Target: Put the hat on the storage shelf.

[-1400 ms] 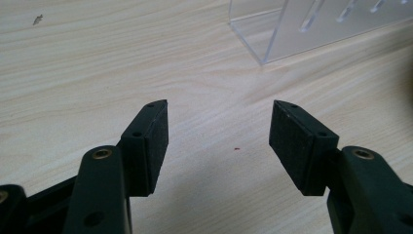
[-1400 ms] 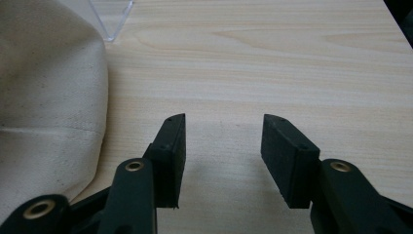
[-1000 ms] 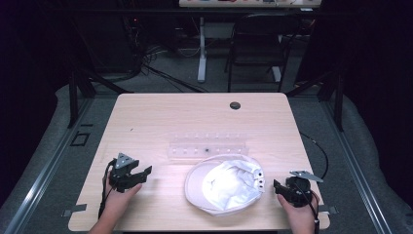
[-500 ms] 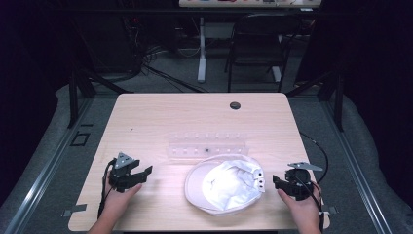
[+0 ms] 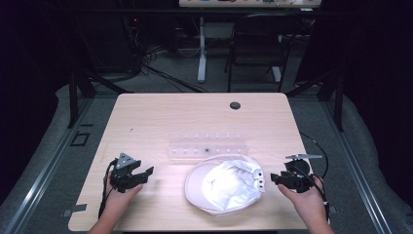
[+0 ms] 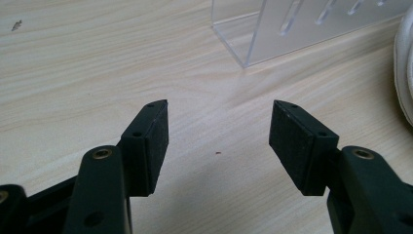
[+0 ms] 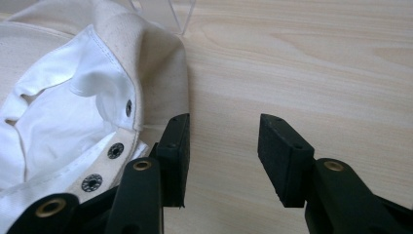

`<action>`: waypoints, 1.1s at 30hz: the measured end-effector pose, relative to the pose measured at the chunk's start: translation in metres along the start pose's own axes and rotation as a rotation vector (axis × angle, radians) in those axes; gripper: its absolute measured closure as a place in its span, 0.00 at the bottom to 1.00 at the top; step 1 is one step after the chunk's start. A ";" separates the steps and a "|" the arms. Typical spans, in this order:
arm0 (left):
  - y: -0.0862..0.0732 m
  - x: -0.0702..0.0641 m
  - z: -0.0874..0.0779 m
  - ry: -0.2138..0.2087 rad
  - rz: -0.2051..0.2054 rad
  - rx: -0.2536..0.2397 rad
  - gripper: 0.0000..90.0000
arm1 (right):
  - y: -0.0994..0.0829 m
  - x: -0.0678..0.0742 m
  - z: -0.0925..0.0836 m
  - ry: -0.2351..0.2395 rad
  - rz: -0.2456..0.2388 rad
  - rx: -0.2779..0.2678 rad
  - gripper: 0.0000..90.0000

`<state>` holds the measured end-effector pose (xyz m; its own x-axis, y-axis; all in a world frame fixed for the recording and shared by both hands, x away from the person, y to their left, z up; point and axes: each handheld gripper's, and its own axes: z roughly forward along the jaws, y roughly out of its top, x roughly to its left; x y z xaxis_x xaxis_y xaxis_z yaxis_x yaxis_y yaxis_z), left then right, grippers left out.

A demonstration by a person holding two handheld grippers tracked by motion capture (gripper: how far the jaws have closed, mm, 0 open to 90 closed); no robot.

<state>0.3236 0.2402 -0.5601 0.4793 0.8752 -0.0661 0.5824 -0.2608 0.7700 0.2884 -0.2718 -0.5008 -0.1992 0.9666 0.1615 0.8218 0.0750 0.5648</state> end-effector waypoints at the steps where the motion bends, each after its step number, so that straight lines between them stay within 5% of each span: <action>1: 0.000 0.000 0.000 0.001 0.000 0.000 0.45 | 0.001 0.000 -0.001 0.001 -0.004 -0.001 0.63; 16: 0.000 -0.001 0.001 0.001 0.002 0.009 0.45 | 0.029 0.017 -0.014 0.070 -0.027 0.093 0.54; 24: -0.001 0.000 0.001 0.001 0.004 0.010 0.44 | 0.038 0.026 -0.003 0.114 -0.011 0.230 0.56; 33: -0.001 0.000 0.002 0.009 0.006 0.015 0.44 | 0.036 0.027 0.010 0.151 0.026 0.273 0.55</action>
<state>0.3245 0.2400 -0.5618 0.4769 0.8771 -0.0562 0.5895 -0.2718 0.7606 0.3180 -0.2409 -0.4846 -0.2365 0.9233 0.3028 0.9367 0.1338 0.3237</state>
